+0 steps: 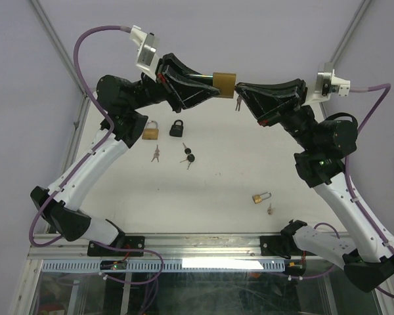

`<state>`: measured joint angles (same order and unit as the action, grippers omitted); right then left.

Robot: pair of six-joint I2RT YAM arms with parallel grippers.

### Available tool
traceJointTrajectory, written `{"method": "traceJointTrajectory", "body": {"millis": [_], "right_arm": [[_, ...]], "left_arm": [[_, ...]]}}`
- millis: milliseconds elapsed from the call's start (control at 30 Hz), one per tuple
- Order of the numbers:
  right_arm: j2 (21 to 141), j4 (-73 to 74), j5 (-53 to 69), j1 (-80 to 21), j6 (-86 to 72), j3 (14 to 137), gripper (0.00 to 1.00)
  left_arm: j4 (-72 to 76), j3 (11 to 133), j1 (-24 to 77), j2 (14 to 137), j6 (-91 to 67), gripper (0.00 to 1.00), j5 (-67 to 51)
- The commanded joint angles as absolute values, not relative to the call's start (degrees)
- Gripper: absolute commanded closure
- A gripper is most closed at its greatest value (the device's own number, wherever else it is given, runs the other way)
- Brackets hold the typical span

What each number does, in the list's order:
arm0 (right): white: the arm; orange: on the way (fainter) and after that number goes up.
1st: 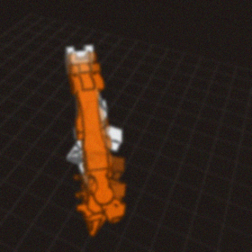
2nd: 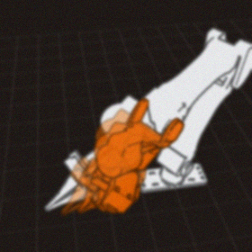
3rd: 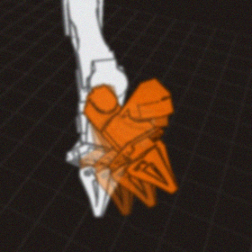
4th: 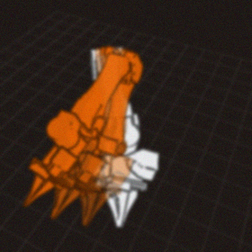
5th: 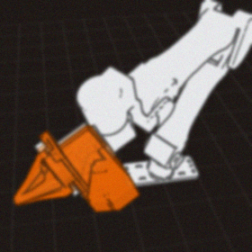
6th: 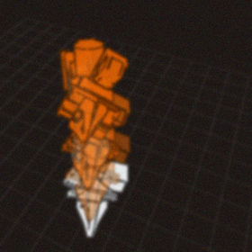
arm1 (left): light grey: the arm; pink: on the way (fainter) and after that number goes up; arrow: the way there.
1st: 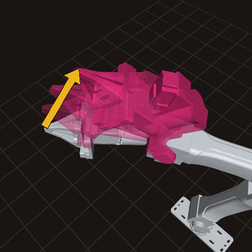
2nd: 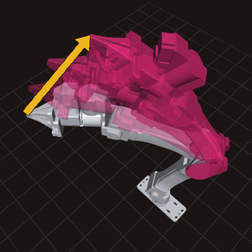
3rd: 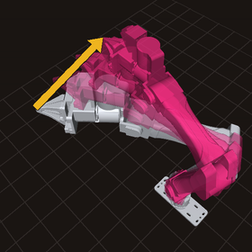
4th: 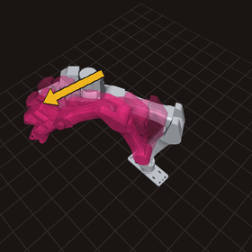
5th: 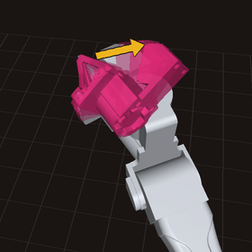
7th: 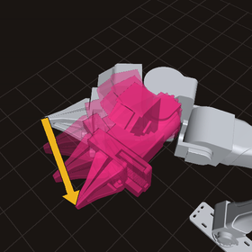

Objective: Unlock with the key

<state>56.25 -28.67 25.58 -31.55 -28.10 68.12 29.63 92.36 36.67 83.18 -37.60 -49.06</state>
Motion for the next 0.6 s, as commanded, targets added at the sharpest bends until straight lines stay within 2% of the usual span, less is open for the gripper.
{"method": "traceJointTrajectory", "body": {"millis": [0,300,367,467,567], "right_arm": [[60.5,-24.7,31.4,-36.2,-23.9,73.0,1.0],[62.0,-17.4,34.5,-37.9,-21.1,72.6,1.0],[60.8,-13.7,31.3,-36.3,-26.2,72.1,1.0],[60.1,-7.0,26.0,-35.6,-36.8,72.7,1.0],[60.5,-2.3,24.9,-35.7,-45.3,72.7,1.0]], "left_arm": [[29.8,91.9,38.9,83.1,-36.0,1.0,-48.2],[30.3,90.6,38.8,82.5,-33.4,1.0,-48.1],[28.1,88.2,38.2,79.6,-25.5,1.0,-48.0],[24.5,82.7,38.1,74.9,-5.6,1.0,-48.1],[21.6,79.9,38.0,72.9,7.7,1.0,-50.9]]}}
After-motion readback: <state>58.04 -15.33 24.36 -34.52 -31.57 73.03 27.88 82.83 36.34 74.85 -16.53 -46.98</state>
